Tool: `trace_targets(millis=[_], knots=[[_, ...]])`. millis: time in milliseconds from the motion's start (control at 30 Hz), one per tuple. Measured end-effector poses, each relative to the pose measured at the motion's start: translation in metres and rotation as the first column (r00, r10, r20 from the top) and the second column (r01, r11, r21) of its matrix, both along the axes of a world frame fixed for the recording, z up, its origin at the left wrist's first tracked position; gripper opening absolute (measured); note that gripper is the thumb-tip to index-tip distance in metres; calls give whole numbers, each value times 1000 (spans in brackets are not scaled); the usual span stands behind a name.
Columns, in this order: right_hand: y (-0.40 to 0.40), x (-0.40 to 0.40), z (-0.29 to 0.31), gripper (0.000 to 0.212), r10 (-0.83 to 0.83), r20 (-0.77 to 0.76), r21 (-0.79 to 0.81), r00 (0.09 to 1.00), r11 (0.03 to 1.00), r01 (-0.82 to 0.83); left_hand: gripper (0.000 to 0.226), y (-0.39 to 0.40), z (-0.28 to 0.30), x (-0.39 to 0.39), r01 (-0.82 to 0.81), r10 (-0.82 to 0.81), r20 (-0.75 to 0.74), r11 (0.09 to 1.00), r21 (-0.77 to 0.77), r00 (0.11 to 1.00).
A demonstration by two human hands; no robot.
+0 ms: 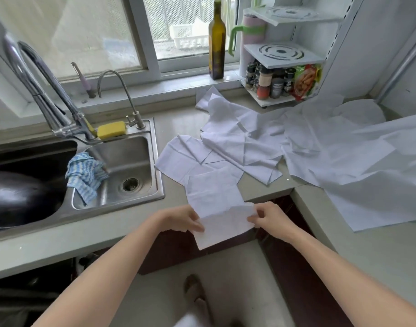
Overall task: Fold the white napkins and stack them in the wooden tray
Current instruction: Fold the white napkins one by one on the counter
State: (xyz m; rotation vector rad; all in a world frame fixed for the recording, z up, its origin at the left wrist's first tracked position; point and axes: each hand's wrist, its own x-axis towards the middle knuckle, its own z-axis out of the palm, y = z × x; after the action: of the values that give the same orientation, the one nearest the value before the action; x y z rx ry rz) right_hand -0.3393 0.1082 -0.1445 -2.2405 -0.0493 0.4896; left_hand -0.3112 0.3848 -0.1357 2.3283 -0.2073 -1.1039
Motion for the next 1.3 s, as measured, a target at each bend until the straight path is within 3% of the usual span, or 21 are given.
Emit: trace_targets(millis=[200,333,667,867,1033,1200,1300], knots=[[20,47,4,23,-184,86,4,979,983,185,23,9,2,48,-352,375,125,919,-176,918],[46,91,1,23,-296,126,-13,947,954,299,25,14,-12,83,-454,479,187,876,-164,858],[67,154,-47,12,-301,-7,-297,954,911,286,32,10,-59,122,-500,489,225,866,-8,843],[65,165,-54,12,-308,-30,-310,951,907,284,28,6,-63,125,-439,399,324,897,57,857],[60,170,-56,7,-302,-34,-331,953,903,274,9,1,-65,127,-393,318,375,909,141,871],[62,182,-51,4,-270,-90,-395,959,893,214,37,-7,-62,129,-368,222,467,896,248,856],[62,190,-51,9,-237,-176,-382,955,911,155,31,-6,-60,138,-380,260,406,891,248,876]])
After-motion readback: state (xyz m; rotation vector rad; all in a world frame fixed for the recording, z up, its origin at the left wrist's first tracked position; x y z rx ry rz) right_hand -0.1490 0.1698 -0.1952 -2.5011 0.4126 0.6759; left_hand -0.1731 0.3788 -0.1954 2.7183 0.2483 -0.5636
